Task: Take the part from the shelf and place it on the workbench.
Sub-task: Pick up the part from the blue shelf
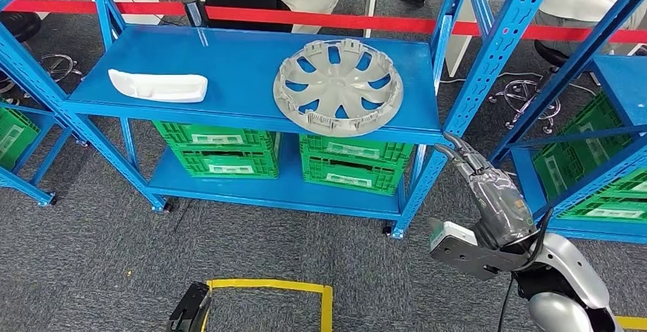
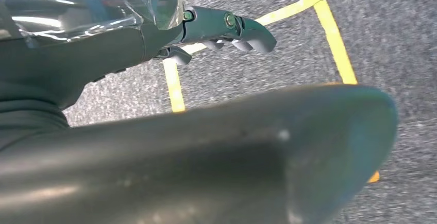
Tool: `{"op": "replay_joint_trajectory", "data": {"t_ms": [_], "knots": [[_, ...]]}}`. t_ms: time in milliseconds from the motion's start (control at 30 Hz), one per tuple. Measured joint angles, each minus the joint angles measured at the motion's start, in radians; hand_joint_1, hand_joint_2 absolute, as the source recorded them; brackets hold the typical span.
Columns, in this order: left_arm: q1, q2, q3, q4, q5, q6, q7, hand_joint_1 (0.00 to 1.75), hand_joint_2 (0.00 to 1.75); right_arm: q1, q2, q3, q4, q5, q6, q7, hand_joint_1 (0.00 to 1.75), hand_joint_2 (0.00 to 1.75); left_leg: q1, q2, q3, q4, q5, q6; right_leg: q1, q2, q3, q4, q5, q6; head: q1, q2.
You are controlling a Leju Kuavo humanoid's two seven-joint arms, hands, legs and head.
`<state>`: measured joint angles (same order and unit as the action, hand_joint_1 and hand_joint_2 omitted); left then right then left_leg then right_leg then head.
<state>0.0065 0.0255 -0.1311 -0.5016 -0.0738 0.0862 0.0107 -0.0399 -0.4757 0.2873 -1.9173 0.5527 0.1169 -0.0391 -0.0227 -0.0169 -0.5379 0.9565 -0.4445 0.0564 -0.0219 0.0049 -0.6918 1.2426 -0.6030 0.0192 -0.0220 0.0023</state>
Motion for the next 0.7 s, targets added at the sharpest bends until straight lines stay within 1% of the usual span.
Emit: {"op": "replay_joint_trajectory", "data": {"t_ms": [33,67,100,133,167,200,233,267,300,333,367,400,433,467,500,533,567,600,633,667,700], "knots": [[0.000,-0.001,0.000,0.000,-0.001,-0.001,0.000,0.00,0.00,0.001,0.000,0.000,0.000,0.000,0.000,0.000,0.00,1.75,-0.002,-0.001,0.015,0.000,-0.011,-0.001,0.002,0.000,0.012,-0.062,0.037,0.010,0.000,0.000],[0.000,-0.003,0.000,0.000,-0.002,-0.001,0.000,0.00,0.00,0.001,0.000,0.000,0.000,0.000,0.001,0.000,0.00,1.75,-0.004,-0.002,0.029,0.001,-0.024,-0.002,0.005,-0.001,0.028,-0.135,0.090,0.018,0.001,0.000],[-0.001,-0.004,0.000,0.000,-0.002,-0.002,0.000,0.00,0.00,0.002,0.000,0.000,0.000,0.001,0.002,0.000,0.00,1.75,-0.007,-0.003,0.041,0.004,-0.037,-0.005,0.007,-0.003,0.043,-0.193,0.132,0.017,0.000,0.000],[-0.001,-0.005,0.000,0.000,-0.003,-0.003,0.001,0.00,0.00,0.003,0.000,0.000,0.000,0.001,0.004,0.000,0.00,1.75,-0.009,-0.003,0.048,0.006,-0.049,-0.009,0.011,-0.005,0.056,-0.231,0.165,0.010,0.000,0.000],[-0.002,-0.005,0.000,0.001,-0.004,-0.004,0.002,0.00,0.00,0.004,0.000,0.000,-0.001,0.001,0.005,0.000,0.00,1.75,-0.011,-0.003,0.053,0.012,-0.058,-0.013,0.013,-0.005,0.063,-0.246,0.182,-0.002,0.000,0.000],[-0.003,-0.005,0.000,0.001,-0.005,-0.005,0.004,0.00,0.00,0.006,-0.001,0.000,-0.002,0.002,0.006,0.000,0.00,1.75,-0.012,-0.002,0.057,0.017,-0.064,-0.017,0.013,-0.004,0.070,-0.247,0.182,-0.015,-0.001,0.000],[-0.004,-0.003,0.000,0.001,-0.007,-0.005,0.005,0.00,0.00,0.008,0.000,0.000,-0.002,0.002,0.007,0.000,0.00,1.75,-0.012,-0.001,0.055,0.026,-0.068,-0.022,0.010,-0.002,0.078,-0.248,0.184,-0.022,0.000,0.000],[-0.005,-0.002,-0.001,0.001,-0.009,-0.006,0.005,0.00,0.00,0.009,-0.001,0.000,-0.004,0.002,0.007,0.000,0.00,1.75,-0.011,0.000,0.047,0.047,-0.069,-0.027,0.005,-0.001,0.086,-0.250,0.182,-0.030,-0.001,0.000],[-0.006,-0.001,-0.001,0.000,-0.010,-0.007,0.006,0.00,0.00,0.010,-0.001,-0.001,-0.005,0.002,0.007,-0.001,0.00,1.75,-0.009,0.002,0.027,0.084,-0.074,-0.033,0.001,-0.001,0.095,-0.251,0.177,-0.034,-0.002,0.000],[-0.007,-0.001,-0.002,0.000,-0.011,-0.007,0.006,0.00,0.00,0.011,-0.001,-0.001,-0.007,0.001,0.007,-0.001,0.00,1.75,-0.004,0.004,-0.006,0.138,-0.085,-0.041,-0.003,0.000,0.104,-0.252,0.171,-0.038,-0.002,0.000],[-0.007,-0.001,-0.002,0.000,-0.012,-0.007,0.007,0.00,0.00,0.013,-0.001,-0.001,-0.009,0.001,0.007,-0.001,0.00,1.75,0.003,0.006,-0.048,0.203,-0.105,-0.051,-0.004,0.000,0.111,-0.252,0.163,-0.041,-0.004,0.000],[-0.006,-0.001,-0.002,0.000,-0.012,-0.007,0.008,0.00,0.00,0.015,-0.001,-0.001,-0.010,0.001,0.007,-0.001,0.00,1.75,0.012,0.009,-0.093,0.264,-0.132,-0.060,-0.004,0.001,0.118,-0.252,0.155,-0.040,-0.004,0.000],[-0.005,0.000,-0.002,0.000,-0.013,-0.008,0.008,0.00,0.00,0.019,-0.001,-0.001,-0.010,0.001,0.007,-0.001,0.00,1.75,0.020,0.012,-0.130,0.304,-0.153,-0.067,-0.005,0.003,0.127,-0.252,0.147,-0.038,-0.004,0.000],[-0.005,0.000,-0.002,0.000,-0.013,-0.008,0.009,0.00,0.00,0.021,-0.001,-0.001,-0.010,0.001,0.007,-0.001,0.00,1.75,0.026,0.014,-0.154,0.315,-0.159,-0.073,-0.006,0.004,0.137,-0.252,0.138,-0.036,-0.004,0.000],[-0.004,0.000,-0.002,0.000,-0.013,-0.008,0.009,0.00,0.00,0.024,-0.001,-0.001,-0.010,0.001,0.007,-0.001,0.00,1.75,0.031,0.016,-0.160,0.290,-0.141,-0.076,-0.007,0.005,0.149,-0.252,0.129,-0.033,-0.004,0.000],[-0.004,0.000,-0.002,0.000,-0.013,-0.008,0.009,0.00,0.00,0.024,-0.001,-0.002,-0.010,0.001,0.008,-0.001,0.00,1.75,0.034,0.016,-0.150,0.236,-0.099,-0.076,-0.007,0.006,0.163,-0.252,0.119,-0.030,-0.004,0.000],[-0.004,0.001,-0.002,0.000,-0.014,-0.008,0.009,0.00,0.00,0.025,-0.001,-0.003,-0.010,0.001,0.008,-0.001,0.00,1.75,0.035,0.016,-0.133,0.167,-0.040,-0.075,-0.008,0.006,0.173,-0.253,0.110,-0.027,-0.004,0.000],[-0.004,0.001,-0.002,0.000,-0.014,-0.008,0.010,0.00,0.00,0.024,-0.001,-0.003,-0.010,0.001,0.008,-0.001,0.00,1.75,0.034,0.016,-0.119,0.107,0.006,-0.072,-0.008,0.006,0.183,-0.253,0.102,-0.023,-0.004,0.000],[-0.004,0.002,-0.002,0.001,-0.014,-0.008,0.011,0.00,0.00,0.024,-0.001,-0.004,-0.010,0.001,0.009,-0.001,0.00,1.75,0.031,0.016,-0.107,0.065,0.039,-0.067,-0.007,0.008,0.188,-0.254,0.095,-0.017,-0.004,0.000],[-0.003,0.002,-0.002,0.001,-0.015,-0.008,0.012,0.00,0.00,0.025,-0.001,-0.005,-0.010,0.001,0.009,-0.001,0.00,1.75,0.028,0.015,-0.102,0.045,0.055,-0.061,-0.006,0.009,0.190,-0.255,0.090,-0.011,-0.004,0.000],[-0.003,0.003,-0.002,0.001,-0.015,-0.008,0.013,0.00,0.00,0.025,-0.001,-0.006,-0.011,0.001,0.010,-0.001,0.00,1.75,0.024,0.015,-0.101,0.044,0.051,-0.055,-0.005,0.010,0.193,-0.257,0.087,-0.005,-0.004,0.000]]}}
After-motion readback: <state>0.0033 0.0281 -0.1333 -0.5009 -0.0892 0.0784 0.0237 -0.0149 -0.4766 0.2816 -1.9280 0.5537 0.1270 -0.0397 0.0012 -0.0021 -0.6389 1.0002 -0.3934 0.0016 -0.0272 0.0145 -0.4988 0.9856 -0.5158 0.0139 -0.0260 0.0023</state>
